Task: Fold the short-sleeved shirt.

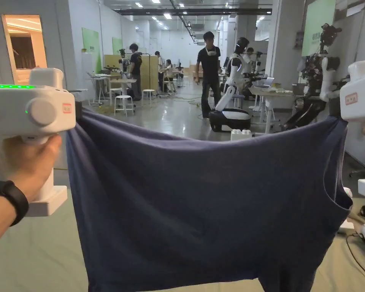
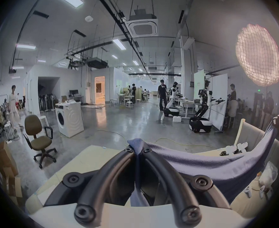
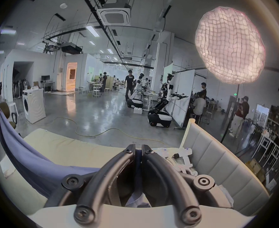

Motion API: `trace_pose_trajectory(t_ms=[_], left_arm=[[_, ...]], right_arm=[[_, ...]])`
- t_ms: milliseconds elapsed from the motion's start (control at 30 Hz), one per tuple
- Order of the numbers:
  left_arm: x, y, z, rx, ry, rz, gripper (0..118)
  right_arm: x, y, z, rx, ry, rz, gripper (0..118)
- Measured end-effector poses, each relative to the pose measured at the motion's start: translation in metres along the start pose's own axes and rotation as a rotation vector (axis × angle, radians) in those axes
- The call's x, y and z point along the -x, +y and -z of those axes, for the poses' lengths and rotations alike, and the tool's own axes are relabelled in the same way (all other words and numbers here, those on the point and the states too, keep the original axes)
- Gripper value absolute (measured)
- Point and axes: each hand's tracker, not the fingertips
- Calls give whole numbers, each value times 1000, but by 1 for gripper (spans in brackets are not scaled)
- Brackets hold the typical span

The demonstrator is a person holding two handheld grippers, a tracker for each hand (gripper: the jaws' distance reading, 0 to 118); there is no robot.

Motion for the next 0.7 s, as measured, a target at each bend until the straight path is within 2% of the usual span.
trace_pose_trajectory(t_ms=[100,167,233,267,333,367,433,467,533,700], left_arm=[[-5,-4,12,25,-13,31,5],[-6,-5,15,25,-24,20,5],[-8,-15,14,29,-28,18,5],[-8,-26,12,48,-45,3,5],[-5,-62,4,97,-83,25,5],[-3,-80,-2,111,-92,28,5],[4,-121,-20,138,-136,3,5],[7,-143,-32,157,-132,-11,5],[17,-184,-58,203,-147,-96,5],[41,-282,-139,303,-193,-114,5]], right_arm=[[7,-1,17,4,-25,-28,6],[7,-3,23,3,0,39,6],[9,-15,25,17,23,47,6],[10,-24,24,29,28,25,6],[10,-58,23,70,35,-32,6],[9,-74,21,79,41,-30,6],[3,-113,12,112,59,-6,6],[-2,-135,5,125,84,44,6],[-11,-179,-16,164,106,64,6],[-28,-293,-91,274,112,54,6]])
